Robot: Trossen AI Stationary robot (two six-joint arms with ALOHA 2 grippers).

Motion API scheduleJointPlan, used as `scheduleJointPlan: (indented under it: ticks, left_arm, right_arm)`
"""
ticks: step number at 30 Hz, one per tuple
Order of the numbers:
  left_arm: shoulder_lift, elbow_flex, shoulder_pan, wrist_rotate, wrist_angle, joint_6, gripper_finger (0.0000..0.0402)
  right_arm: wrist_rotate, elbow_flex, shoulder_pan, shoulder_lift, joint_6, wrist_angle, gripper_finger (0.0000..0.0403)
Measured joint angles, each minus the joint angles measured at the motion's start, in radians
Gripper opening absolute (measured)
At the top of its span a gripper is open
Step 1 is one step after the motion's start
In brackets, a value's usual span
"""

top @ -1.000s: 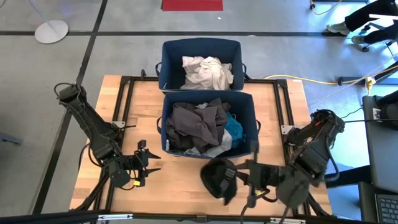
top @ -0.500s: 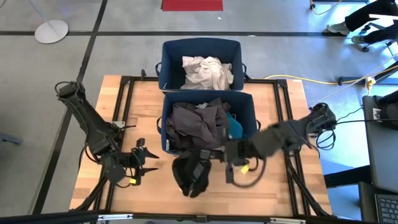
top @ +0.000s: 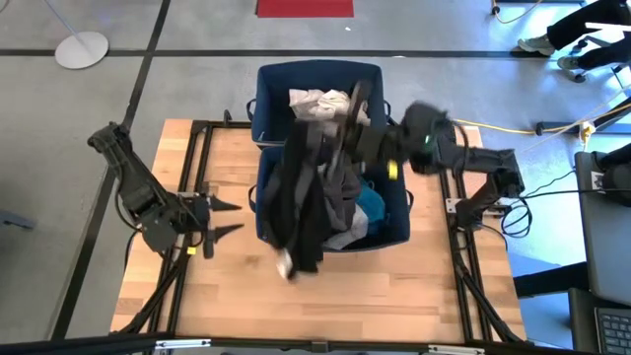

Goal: Sort clothes
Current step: Put the black boxer into the top blue laundry bin

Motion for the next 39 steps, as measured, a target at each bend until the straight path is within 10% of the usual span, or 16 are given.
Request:
scheduleJointPlan:
  ticks: [11,20,32,39]
  left_arm:
    - [-0.024,0.0,0.097,-0.077,0.002,0.136,0.0202]
    - [-0.024,0.0,0.205,-0.1,0.001,0.269,0.0202]
    - [-0.024,0.0,0.364,0.038,-0.006,0.299,0.0202]
    - [-0.024,0.0,0.487,0.094,-0.005,0.324,0.0202]
  right_arm:
    - [0.089,0.0,-0.404,0.0,-0.042,0.169,0.0012]
    - [0.097,-0.001,-0.658,0.0,0.163,-0.043,0.0012]
    - [-0.235,-0.001,-0.686,0.004,0.297,-0.488,0.0012]
    - [-0.238,-0.001,-0.687,0.065,0.295,-0.69,0.0012]
